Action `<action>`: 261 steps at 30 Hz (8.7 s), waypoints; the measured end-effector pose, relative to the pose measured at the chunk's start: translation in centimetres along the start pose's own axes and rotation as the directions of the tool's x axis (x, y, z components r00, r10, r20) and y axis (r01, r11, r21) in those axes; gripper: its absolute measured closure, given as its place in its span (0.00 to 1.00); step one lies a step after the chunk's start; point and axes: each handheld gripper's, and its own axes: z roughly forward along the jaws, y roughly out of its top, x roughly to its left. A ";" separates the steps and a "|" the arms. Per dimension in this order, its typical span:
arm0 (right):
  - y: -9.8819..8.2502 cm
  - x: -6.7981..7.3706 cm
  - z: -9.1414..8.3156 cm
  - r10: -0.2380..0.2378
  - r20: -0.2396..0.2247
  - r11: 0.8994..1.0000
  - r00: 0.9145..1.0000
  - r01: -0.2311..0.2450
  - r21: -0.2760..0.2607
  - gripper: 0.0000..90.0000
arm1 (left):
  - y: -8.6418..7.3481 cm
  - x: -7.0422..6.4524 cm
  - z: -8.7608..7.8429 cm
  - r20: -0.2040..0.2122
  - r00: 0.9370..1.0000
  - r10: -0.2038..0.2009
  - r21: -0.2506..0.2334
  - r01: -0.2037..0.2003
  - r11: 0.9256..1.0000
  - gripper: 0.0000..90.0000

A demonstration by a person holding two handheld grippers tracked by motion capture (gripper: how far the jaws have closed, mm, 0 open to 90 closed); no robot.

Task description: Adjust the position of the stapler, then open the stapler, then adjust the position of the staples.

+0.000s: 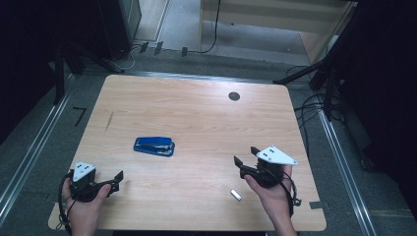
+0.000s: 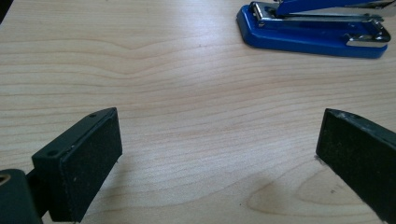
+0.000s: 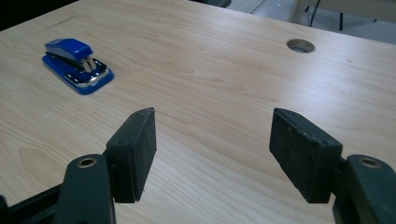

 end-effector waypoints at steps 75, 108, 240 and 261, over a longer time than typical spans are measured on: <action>4.7 13.2 22.0 -0.220 -0.362 0.941 0.906 0.296 0.167 0.57 | 0.0 0.2 0.0 0.019 1.000 -0.019 0.002 0.019 1.000 0.07; 4.7 13.8 21.2 -0.241 -0.407 0.920 0.881 0.341 0.194 0.75 | 0.0 0.2 0.0 0.020 1.000 -0.015 0.006 0.015 1.000 0.08; -4.6 1.2 4.0 0.016 -0.263 0.996 0.965 0.008 0.090 0.64 | 1.0 -10.1 1.9 0.239 0.953 0.184 -0.058 -0.175 0.983 0.83; -5.0 3.0 5.0 0.056 -0.225 0.989 0.973 -0.024 0.143 0.85 | 2.1 -16.8 5.9 0.413 0.868 0.276 -0.071 -0.272 0.960 1.00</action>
